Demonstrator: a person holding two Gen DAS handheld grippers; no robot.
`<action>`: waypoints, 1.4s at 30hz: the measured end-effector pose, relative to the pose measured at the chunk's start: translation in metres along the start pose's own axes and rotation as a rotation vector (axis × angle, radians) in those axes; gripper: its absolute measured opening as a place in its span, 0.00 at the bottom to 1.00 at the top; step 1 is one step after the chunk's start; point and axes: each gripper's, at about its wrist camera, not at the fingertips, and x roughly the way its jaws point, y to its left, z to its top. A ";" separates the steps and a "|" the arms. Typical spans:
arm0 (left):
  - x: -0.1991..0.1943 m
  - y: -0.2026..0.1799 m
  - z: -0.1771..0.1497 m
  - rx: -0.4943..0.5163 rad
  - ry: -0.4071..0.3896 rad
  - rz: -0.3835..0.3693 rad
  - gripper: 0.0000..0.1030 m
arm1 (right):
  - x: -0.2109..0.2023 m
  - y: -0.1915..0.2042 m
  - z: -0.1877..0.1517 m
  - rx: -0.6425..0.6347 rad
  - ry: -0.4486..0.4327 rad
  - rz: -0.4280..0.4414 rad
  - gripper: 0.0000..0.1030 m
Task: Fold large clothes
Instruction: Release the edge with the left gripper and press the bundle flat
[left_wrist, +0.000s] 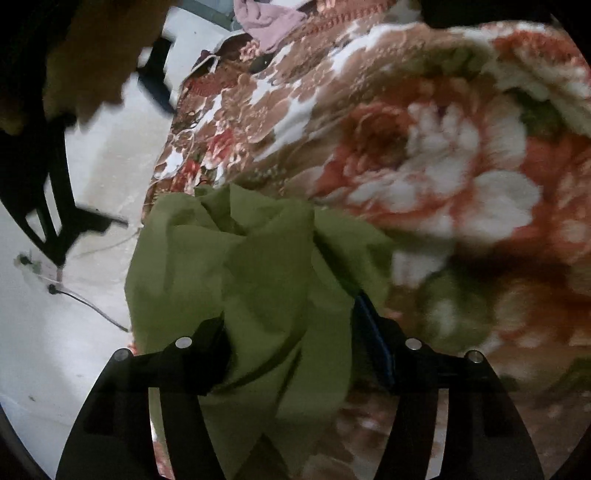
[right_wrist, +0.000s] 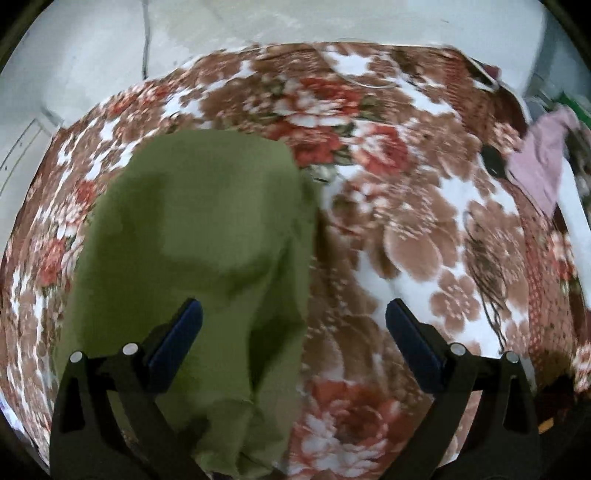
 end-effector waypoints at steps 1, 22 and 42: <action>-0.004 0.002 -0.002 -0.012 -0.005 -0.021 0.63 | 0.003 0.006 0.004 -0.017 0.008 0.006 0.95; 0.063 0.205 -0.143 -0.762 0.140 -0.348 0.78 | 0.128 0.048 0.085 -0.109 0.048 -0.110 0.95; 0.040 0.242 -0.161 -0.769 0.172 -0.319 0.85 | 0.068 -0.053 -0.001 0.103 0.083 0.138 0.95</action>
